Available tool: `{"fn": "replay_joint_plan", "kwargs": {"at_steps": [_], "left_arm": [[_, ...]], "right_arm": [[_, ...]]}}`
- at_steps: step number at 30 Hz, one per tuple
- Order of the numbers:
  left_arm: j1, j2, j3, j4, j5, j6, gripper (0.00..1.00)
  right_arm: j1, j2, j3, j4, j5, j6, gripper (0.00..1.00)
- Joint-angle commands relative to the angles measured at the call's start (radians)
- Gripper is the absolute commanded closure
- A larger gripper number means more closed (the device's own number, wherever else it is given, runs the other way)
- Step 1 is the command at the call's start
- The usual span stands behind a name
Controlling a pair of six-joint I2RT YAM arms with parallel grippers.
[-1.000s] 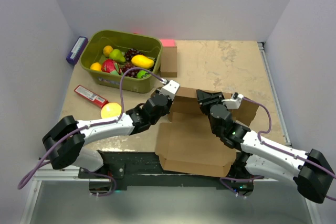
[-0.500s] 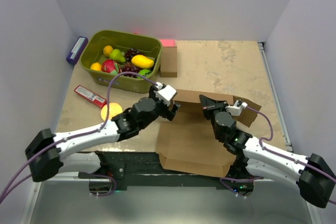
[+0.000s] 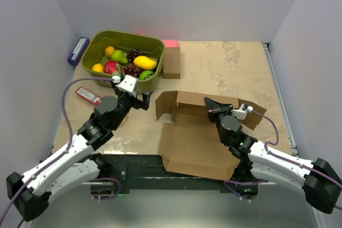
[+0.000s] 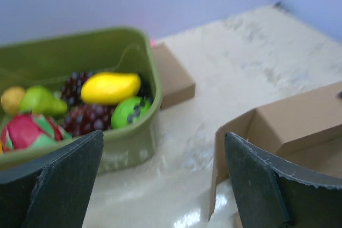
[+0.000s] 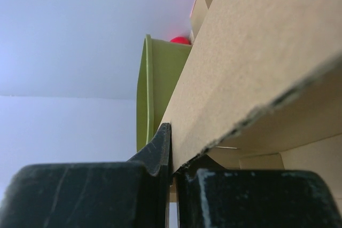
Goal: Fold the paper box
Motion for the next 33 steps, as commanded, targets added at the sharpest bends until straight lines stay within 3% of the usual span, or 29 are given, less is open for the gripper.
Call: {"fn": "replay_joint_plan", "kwargs": {"at_steps": [1, 3, 10, 20, 33], "left_arm": [[0.089, 0.158, 0.060, -0.218, -0.070, -0.113, 0.02], [0.140, 0.198, 0.065, -0.223, -0.002, -0.145, 0.04], [0.143, 0.267, 0.057, -0.218, 0.096, -0.136, 0.10], [0.137, 0.312, 0.037, -0.139, 0.372, -0.116, 0.16], [0.082, 0.355, 0.036, -0.102, 0.461, -0.098, 0.24]], "right_arm": [[-0.008, 0.015, -0.018, -0.038, 0.006, -0.034, 1.00], [-0.008, 0.021, -0.017, -0.029, 0.001, -0.035, 1.00], [-0.010, 0.049, -0.017, 0.002, -0.014, -0.041, 1.00], [-0.013, 0.064, -0.021, 0.017, -0.023, -0.037, 1.00], [-0.011, 0.092, -0.020, 0.022, -0.033, -0.032, 1.00]]}}
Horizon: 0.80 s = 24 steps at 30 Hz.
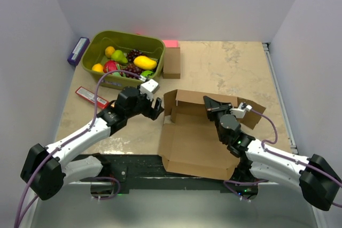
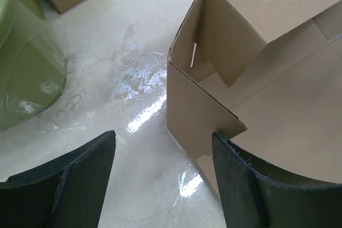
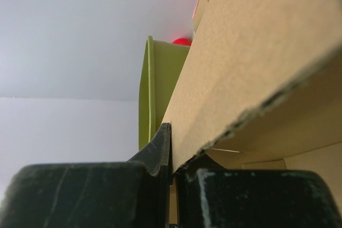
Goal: Fold the paper box
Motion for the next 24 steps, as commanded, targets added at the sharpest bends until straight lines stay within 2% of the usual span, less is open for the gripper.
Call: {"fn": "replay_joint_plan", "kwargs": {"at_steps": [1, 10, 24], "left_arm": [[-0.008, 0.022, 0.012, 0.087, 0.071, 0.011, 0.25], [-0.008, 0.085, 0.035, 0.152, 0.092, -0.002, 0.34], [-0.010, 0.177, 0.067, 0.322, 0.022, 0.002, 0.39]], "right_arm": [[0.002, 0.034, -0.020, -0.050, -0.015, -0.030, 1.00], [0.000, 0.085, -0.017, -0.007, -0.036, -0.024, 1.00], [0.002, 0.076, -0.028, 0.004, -0.045, -0.028, 1.00]]}}
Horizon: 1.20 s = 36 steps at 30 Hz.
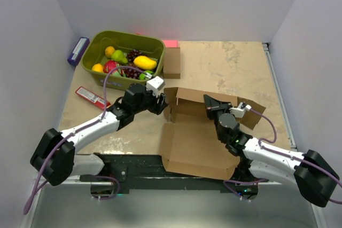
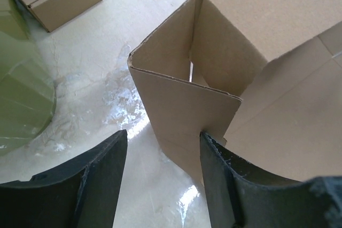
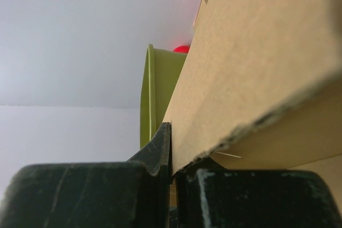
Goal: Fold the paper box
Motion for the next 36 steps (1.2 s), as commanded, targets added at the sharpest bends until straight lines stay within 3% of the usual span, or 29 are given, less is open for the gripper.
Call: {"fn": "replay_joint_plan", "kwargs": {"at_steps": [1, 6, 13, 27, 36], "left_arm": [[-0.008, 0.022, 0.053, 0.157, -0.013, 0.009, 0.40], [-0.008, 0.045, 0.072, 0.177, -0.012, 0.021, 0.41], [-0.025, -0.004, 0.035, 0.184, 0.144, 0.074, 0.42], [-0.073, -0.033, 0.023, 0.065, 0.254, 0.196, 0.48], [-0.097, -0.027, 0.021, 0.031, 0.278, 0.233, 0.43]], "right_arm": [[0.014, 0.001, -0.027, -0.084, -0.052, -0.036, 1.00], [0.014, -0.008, -0.030, -0.096, -0.047, -0.039, 1.00], [0.014, -0.042, -0.031, -0.127, -0.030, -0.045, 1.00], [0.014, -0.126, -0.041, -0.199, -0.009, -0.057, 1.00], [0.013, -0.128, -0.042, -0.248, 0.018, -0.048, 1.00]]}}
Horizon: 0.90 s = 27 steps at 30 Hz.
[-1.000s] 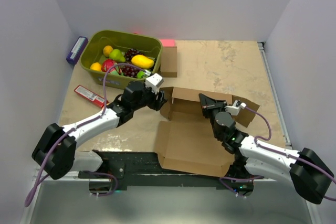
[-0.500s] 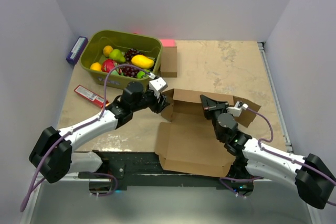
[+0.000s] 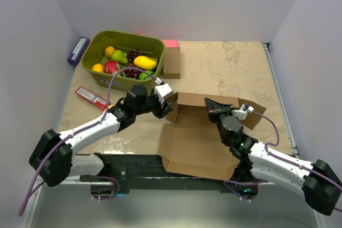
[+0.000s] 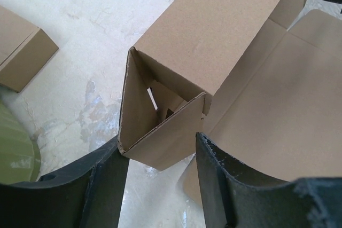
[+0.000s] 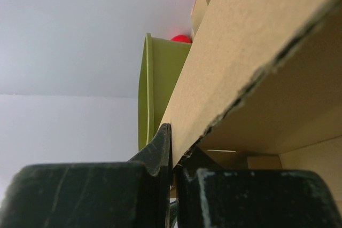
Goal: Fold the paper box
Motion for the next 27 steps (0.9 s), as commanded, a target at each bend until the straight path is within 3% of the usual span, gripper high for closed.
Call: {"fn": "replay_joint_plan", "kwargs": {"at_steps": [1, 6, 20, 27], "left_arm": [[-0.053, -0.006, 0.007, -0.002, 0.136, 0.045, 0.43], [-0.096, 0.005, 0.017, -0.064, 0.104, 0.105, 0.34], [-0.094, 0.000, 0.007, -0.110, 0.069, 0.165, 0.24], [-0.102, -0.001, 0.004, -0.120, 0.056, 0.200, 0.14]], "right_arm": [[0.004, 0.006, -0.017, -0.121, 0.046, -0.046, 1.00], [-0.001, -0.010, -0.014, -0.150, 0.057, -0.049, 1.00], [-0.019, -0.096, -0.029, -0.218, 0.072, -0.061, 1.00], [-0.030, -0.079, -0.012, -0.226, 0.054, -0.088, 1.00]]}}
